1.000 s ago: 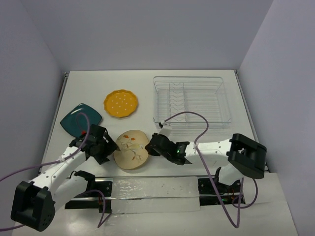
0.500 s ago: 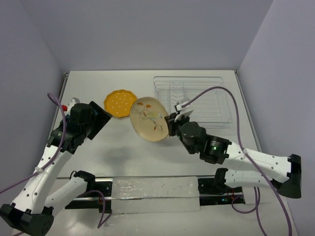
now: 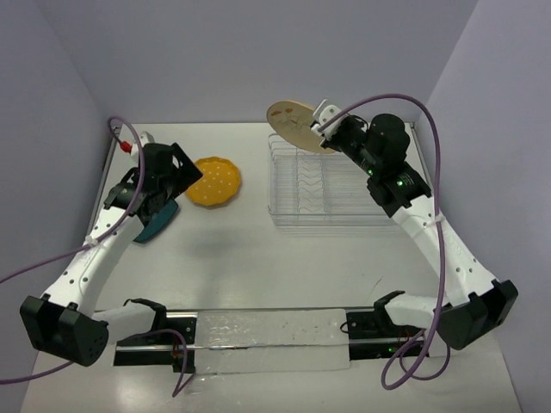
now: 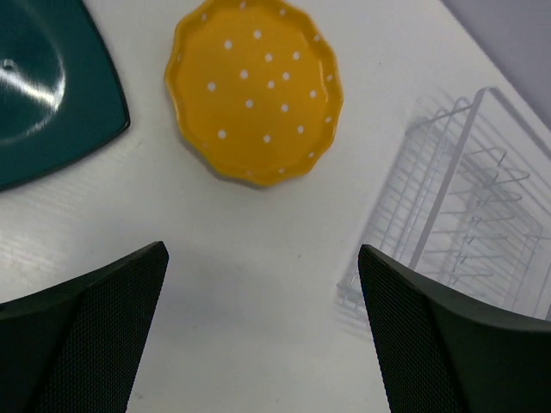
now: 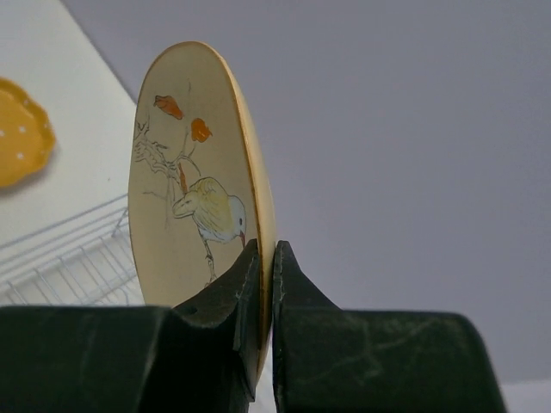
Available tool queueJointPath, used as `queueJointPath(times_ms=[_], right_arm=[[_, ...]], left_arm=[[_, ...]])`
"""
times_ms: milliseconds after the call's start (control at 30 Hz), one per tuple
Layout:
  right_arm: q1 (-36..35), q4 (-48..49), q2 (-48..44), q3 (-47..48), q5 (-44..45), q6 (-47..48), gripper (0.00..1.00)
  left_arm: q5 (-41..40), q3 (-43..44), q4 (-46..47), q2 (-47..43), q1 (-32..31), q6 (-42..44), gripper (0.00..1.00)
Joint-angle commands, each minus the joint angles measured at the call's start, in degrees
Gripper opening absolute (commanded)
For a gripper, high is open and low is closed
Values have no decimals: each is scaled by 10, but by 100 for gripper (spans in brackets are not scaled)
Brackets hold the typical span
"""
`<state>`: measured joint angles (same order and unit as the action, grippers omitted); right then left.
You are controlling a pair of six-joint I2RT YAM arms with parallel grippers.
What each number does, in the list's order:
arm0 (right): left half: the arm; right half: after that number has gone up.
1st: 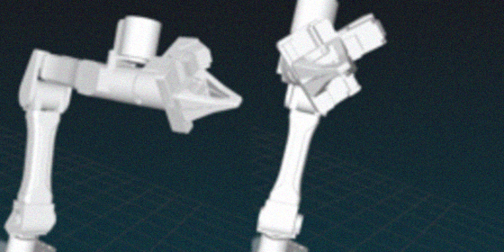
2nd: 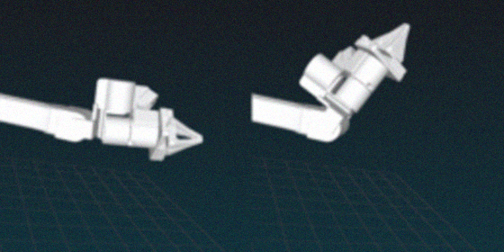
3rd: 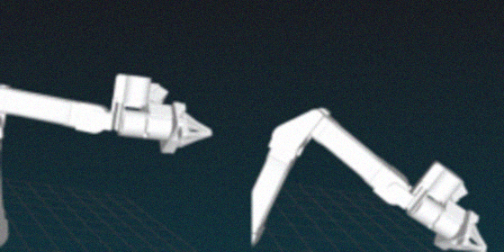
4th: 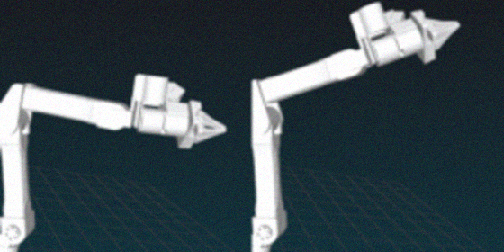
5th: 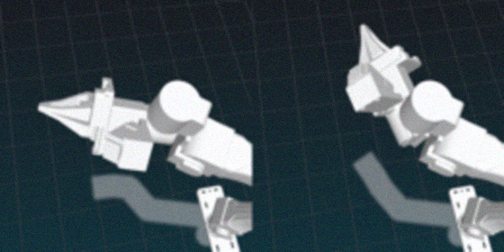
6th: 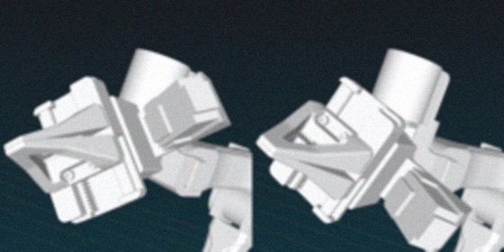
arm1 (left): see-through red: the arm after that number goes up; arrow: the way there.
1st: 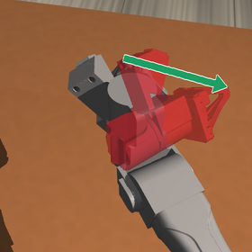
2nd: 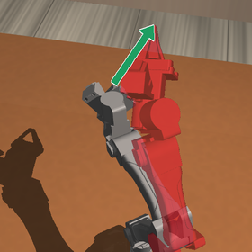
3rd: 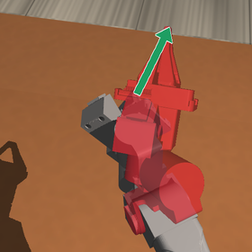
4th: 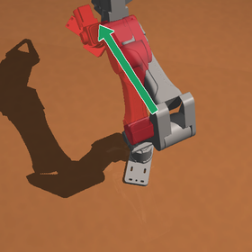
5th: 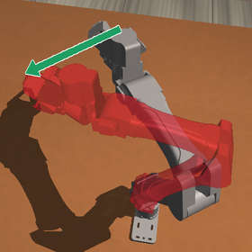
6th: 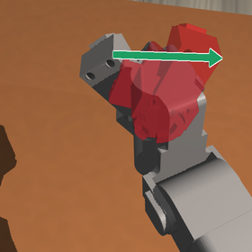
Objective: Load the plates into the dish rack
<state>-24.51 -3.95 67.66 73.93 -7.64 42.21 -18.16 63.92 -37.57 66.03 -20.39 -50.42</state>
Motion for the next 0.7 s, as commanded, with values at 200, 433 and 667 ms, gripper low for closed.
queueJointPath(times_ms=[200,433,667], right_arm=[[54,-10,91,93,-151,261,0],[77,-23,192,150,-157,296,0],[89,-48,272,199,-143,353,0]], left_arm=[[90,122,128,113,151,149,99],[111,228,137,243,178,250,99],[113,321,104,334,178,309,99]])
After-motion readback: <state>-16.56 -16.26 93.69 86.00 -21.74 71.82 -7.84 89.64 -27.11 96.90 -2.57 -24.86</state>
